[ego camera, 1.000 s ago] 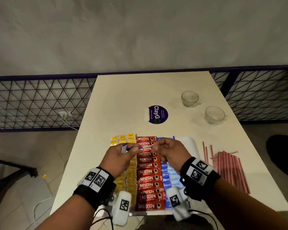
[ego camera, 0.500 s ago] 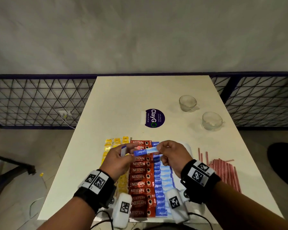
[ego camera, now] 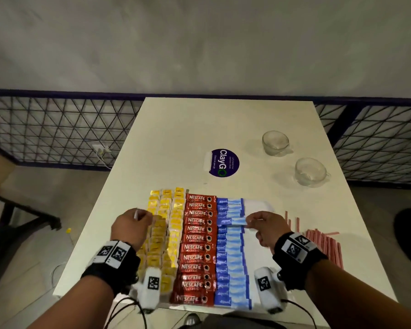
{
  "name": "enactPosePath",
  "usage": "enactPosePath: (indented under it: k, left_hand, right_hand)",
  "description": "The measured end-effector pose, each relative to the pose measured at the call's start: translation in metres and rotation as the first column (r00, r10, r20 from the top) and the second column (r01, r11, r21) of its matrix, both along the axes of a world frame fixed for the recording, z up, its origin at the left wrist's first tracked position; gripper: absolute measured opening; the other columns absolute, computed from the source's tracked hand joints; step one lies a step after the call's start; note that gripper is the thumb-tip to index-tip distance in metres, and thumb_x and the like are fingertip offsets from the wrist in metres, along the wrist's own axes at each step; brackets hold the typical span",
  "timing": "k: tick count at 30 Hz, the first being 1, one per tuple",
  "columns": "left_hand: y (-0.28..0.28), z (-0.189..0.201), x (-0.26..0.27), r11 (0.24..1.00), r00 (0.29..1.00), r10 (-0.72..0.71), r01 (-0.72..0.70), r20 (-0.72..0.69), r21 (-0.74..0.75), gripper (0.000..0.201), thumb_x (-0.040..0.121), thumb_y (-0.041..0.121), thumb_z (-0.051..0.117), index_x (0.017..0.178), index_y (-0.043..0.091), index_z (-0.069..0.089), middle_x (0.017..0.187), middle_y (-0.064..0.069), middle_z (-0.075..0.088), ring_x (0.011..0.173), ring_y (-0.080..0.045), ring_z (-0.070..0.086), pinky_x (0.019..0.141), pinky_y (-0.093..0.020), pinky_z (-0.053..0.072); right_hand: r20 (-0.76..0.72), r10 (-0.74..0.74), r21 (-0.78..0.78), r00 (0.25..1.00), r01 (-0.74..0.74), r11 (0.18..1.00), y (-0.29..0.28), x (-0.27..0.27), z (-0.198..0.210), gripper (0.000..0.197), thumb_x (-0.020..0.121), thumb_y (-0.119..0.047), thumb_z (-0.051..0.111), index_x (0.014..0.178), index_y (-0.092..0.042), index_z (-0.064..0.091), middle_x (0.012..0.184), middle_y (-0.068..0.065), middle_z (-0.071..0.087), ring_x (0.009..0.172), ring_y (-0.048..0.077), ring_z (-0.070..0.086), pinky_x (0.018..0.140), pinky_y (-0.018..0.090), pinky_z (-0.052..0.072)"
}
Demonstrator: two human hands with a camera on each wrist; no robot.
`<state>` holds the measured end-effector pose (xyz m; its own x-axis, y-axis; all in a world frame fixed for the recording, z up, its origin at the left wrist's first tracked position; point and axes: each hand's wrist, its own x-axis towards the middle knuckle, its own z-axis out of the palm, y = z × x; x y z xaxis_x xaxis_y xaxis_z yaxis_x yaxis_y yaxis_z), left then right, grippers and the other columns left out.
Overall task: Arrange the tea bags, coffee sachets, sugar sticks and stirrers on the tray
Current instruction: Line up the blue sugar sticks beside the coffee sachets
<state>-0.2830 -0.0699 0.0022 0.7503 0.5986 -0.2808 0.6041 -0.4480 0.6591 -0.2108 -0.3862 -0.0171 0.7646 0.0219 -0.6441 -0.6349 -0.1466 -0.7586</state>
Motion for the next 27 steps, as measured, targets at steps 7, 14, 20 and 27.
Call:
enactPosePath:
  k: [7,14,20,27]
  left_hand:
    - [0.03,-0.034,-0.025,0.992,0.974,0.014,0.015,-0.227,0.125,0.012,0.087,0.029,0.066,0.087,0.018,0.072,0.097,-0.012,0.071,0.096,-0.033,0.062,0.079,-0.03,0.044]
    - [0.037,-0.044,-0.037,0.995,0.964,0.008,0.018,-0.264,0.099,0.015,0.085,0.034,0.067,0.081,0.021,0.073,0.088,-0.008,0.072,0.085,-0.029,0.062,0.071,-0.029,0.042]
    - [0.042,-0.045,-0.037,0.995,0.963,0.013,0.013,-0.269,0.097,0.016,0.085,0.036,0.067,0.082,0.022,0.074,0.087,-0.004,0.07,0.082,-0.025,0.059,0.073,-0.028,0.042]
    - [0.039,-0.042,-0.037,0.995,0.965,0.018,0.008,-0.26,0.098,0.016,0.087,0.035,0.066,0.082,0.021,0.071,0.081,-0.004,0.066,0.078,-0.024,0.056,0.072,-0.028,0.039]
  right_hand:
    - [-0.123,0.018,-0.033,0.992,-0.022,0.999,-0.005,-0.007,-0.028,0.018,0.088,0.006,0.058,0.075,-0.006,0.063,0.063,0.01,0.062,0.035,0.012,0.021,0.041,0.014,0.018]
    - [-0.112,0.006,-0.065,0.994,-0.013,0.998,-0.004,-0.003,-0.034,0.02,0.09,0.005,0.055,0.076,-0.007,0.065,0.07,0.012,0.063,0.032,0.011,0.023,0.038,0.015,0.021]
    - [-0.061,0.095,-0.159,0.994,-0.103,0.982,-0.004,-0.002,-0.046,0.016,0.088,-0.01,0.066,0.074,-0.015,0.068,0.051,0.0,0.055,0.032,0.011,0.03,0.042,0.021,0.026]
    - [-0.028,0.103,-0.263,0.994,-0.107,0.959,0.0,0.0,-0.056,0.007,0.084,-0.023,0.071,0.078,-0.019,0.072,0.043,-0.009,0.048,0.044,0.017,0.038,0.049,0.027,0.032]
